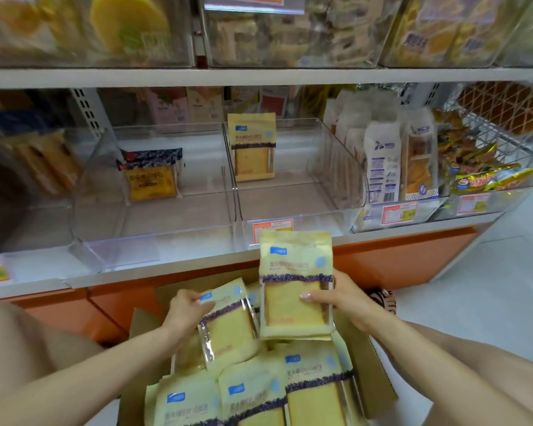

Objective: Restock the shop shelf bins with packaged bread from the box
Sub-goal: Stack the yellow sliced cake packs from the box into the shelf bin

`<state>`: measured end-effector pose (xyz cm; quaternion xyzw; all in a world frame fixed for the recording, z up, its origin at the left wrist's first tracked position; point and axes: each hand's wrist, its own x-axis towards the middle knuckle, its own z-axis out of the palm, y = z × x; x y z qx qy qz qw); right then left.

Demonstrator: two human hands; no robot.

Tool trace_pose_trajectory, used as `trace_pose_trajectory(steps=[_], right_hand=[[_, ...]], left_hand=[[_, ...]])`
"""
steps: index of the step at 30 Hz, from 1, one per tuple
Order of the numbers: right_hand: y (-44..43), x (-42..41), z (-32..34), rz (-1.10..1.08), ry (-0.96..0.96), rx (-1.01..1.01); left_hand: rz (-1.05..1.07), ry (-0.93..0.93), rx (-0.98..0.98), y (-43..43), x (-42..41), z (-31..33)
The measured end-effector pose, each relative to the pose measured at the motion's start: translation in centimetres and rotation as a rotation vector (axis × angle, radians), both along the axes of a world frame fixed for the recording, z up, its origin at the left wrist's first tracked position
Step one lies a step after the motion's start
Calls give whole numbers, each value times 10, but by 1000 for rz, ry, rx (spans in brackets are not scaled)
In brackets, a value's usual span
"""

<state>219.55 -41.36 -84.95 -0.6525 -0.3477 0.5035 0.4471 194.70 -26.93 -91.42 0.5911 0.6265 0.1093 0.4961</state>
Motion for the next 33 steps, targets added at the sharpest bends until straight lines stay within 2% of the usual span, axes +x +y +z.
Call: trace_pose_trajectory(steps=[2, 4, 6, 8, 12, 15, 23, 27, 30, 33], right_hand=[[2, 3, 3, -17, -10, 30], [1, 4, 3, -21, -17, 40], [-1, 5, 0, -17, -29, 21], [-3, 7, -3, -12, -44, -11], [-5, 10, -7, -14, -61, -64], [-4, 10, -6, -2, -69, -76], [-2, 7, -4, 22, -95, -84], [-3, 7, -4, 31, -106, -96], [-4, 7, -7, 34, -121, -111], [-5, 8, -12, 48, -135, -138]], left_hand=[[67, 135, -140, 3, -8, -15], [65, 53, -317, 1, -8, -23], [51, -70, -381, -3, -5, -27], [55, -84, -324, -8, 0, -31], [-7, 23, -157, -16, 7, -34], [-88, -78, -139, -19, 6, -35], [-121, -138, 41, -24, 2, -37], [-227, -86, 43, -30, 4, -35], [-264, 61, 77, -28, 7, -38], [-209, 11, -43, -27, 19, -37]])
